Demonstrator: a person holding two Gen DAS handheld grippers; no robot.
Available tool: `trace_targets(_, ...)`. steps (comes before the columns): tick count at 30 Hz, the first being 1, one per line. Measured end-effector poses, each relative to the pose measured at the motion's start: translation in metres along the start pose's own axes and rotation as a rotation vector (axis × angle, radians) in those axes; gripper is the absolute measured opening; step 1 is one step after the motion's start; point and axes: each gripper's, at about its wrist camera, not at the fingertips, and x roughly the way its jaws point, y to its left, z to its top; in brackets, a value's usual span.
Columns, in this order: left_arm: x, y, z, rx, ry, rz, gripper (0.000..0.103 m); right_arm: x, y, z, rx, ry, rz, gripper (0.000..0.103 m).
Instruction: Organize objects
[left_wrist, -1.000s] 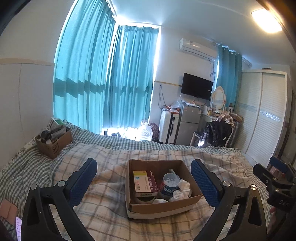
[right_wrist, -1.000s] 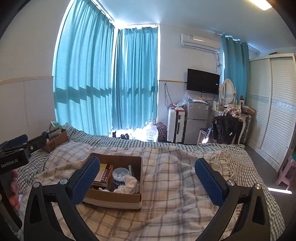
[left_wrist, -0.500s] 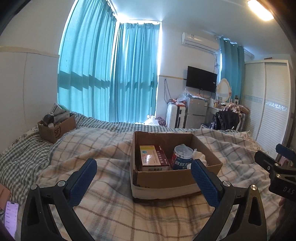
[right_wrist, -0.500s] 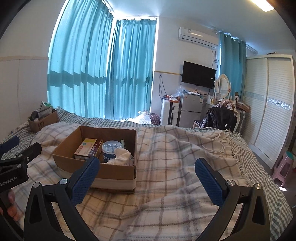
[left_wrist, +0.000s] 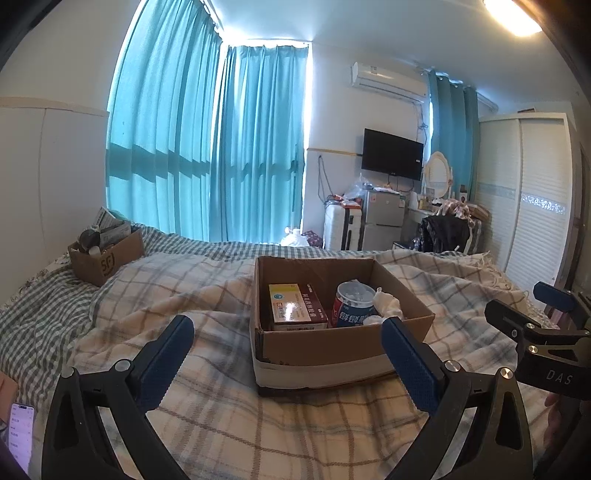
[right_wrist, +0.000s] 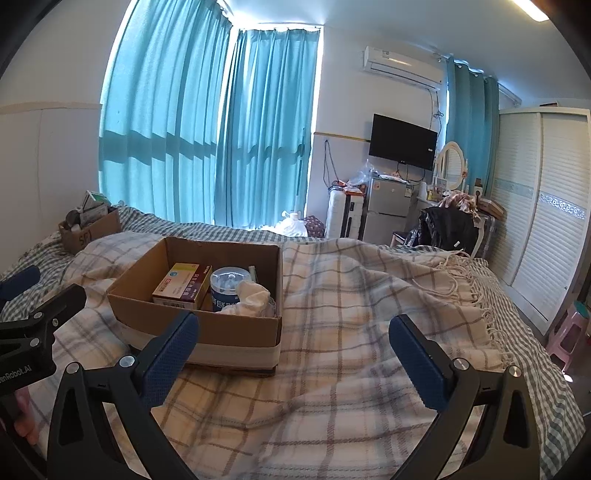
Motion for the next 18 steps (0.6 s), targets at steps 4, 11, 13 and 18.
trace_targets(4, 0.0011, 0.0008, -0.0017, -0.006, 0.009, -0.006, 0.103, 0.0004, -0.0011, -0.0001, 0.006, 0.004, 0.000, 0.103)
trace_targets(11, 0.0019, -0.0015, -0.0027, 0.005, 0.016, -0.010, 0.103, 0.0009, 0.0001, -0.0003, 0.006, 0.008, 0.002, 0.103)
trace_targets(13, 0.0025, -0.0010, -0.0028, 0.005, 0.018, -0.008, 0.103, 0.0012, -0.0001, -0.0005, 0.007, 0.008, 0.003, 0.103)
trace_targets(18, 0.0034, 0.0006, -0.0030, -0.001, 0.021, -0.003, 0.103, 0.0012, 0.0001, -0.0018, 0.012, 0.012, 0.003, 0.103)
